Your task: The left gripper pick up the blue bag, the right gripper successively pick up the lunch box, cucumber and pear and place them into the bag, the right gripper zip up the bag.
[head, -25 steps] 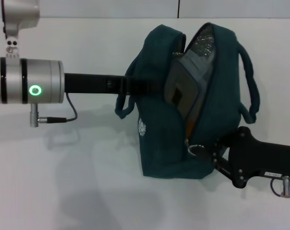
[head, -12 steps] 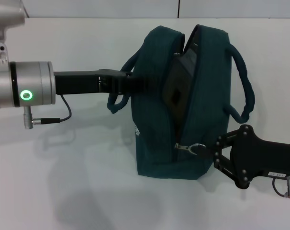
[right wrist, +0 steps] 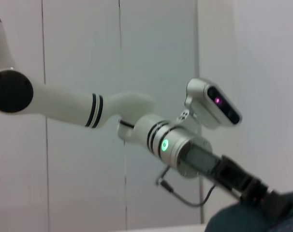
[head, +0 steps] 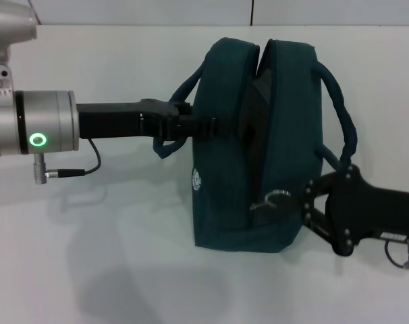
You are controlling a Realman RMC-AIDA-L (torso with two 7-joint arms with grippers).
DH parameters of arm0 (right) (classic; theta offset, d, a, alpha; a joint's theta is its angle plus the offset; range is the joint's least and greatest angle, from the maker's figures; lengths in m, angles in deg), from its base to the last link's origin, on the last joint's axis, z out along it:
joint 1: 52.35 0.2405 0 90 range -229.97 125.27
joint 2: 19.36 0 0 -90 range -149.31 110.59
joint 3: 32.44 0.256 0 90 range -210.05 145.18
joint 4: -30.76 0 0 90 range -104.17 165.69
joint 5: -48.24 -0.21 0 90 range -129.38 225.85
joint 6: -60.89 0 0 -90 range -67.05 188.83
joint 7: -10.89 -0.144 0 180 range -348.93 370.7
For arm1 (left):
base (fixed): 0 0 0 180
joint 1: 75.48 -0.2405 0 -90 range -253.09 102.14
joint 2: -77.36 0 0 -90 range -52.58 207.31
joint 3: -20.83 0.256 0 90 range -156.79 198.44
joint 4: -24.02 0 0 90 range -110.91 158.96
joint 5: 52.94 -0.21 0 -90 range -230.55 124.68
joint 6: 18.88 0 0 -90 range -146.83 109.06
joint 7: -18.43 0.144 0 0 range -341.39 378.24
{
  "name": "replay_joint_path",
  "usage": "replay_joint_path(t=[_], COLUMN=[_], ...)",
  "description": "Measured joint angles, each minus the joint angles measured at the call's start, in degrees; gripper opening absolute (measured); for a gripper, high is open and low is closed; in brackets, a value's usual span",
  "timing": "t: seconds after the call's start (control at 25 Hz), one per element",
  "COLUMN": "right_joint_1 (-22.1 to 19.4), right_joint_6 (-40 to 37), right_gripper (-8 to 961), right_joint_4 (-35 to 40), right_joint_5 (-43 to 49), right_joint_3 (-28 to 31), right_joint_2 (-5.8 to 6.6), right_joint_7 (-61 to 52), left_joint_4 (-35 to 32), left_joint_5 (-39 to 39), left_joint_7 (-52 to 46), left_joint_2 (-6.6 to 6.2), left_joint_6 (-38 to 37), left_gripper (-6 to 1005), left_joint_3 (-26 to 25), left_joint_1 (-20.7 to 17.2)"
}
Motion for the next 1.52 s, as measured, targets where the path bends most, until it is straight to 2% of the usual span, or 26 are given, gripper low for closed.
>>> replay_joint_path(t=[0.2, 0.4, 0.72, 0.96, 1.32, 1.52], right_joint_1=[0.1, 0.5, 1.4, 4.3, 10.3, 12.1], right_joint_6=[-0.6, -0.7, 0.3, 5.0, 10.3, 10.3], right_gripper=[7, 7, 7, 7, 7, 7], right_joint_4=[0.4, 1.3, 3.9, 4.4, 4.2, 4.6], right_joint_5=[-3.3, -4.9, -8.8, -11.5, -11.6, -11.7], right_joint_3=[0.0, -0.1, -0.1, 0.0, 0.0, -0.2], right_joint_2=[-0.01, -0.10, -0.26, -0.23, -0.32, -0.40], right_joint_7=[0.8, 1.3, 1.4, 1.1, 1.1, 1.3], left_joint_4=[0.0, 0.1, 1.1, 1.7, 1.8, 1.7], left_joint_5=[1.0, 2.1, 7.4, 10.6, 10.9, 10.8], left_joint_7=[0.4, 2.0, 5.8, 8.3, 8.4, 8.2], left_joint_2=[0.12, 0.22, 0.09, -0.04, -0.27, -0.90], left_joint_6=[0.3, 0.4, 0.3, -0.1, -0.2, -0.6], left_gripper=[732, 880, 873, 870, 865, 863], left_joint_3=[-0.5, -2.6, -6.2, -8.7, -11.4, -11.5], left_joint_1=[0.0, 0.0, -2.0, -4.6, -7.0, -8.2])
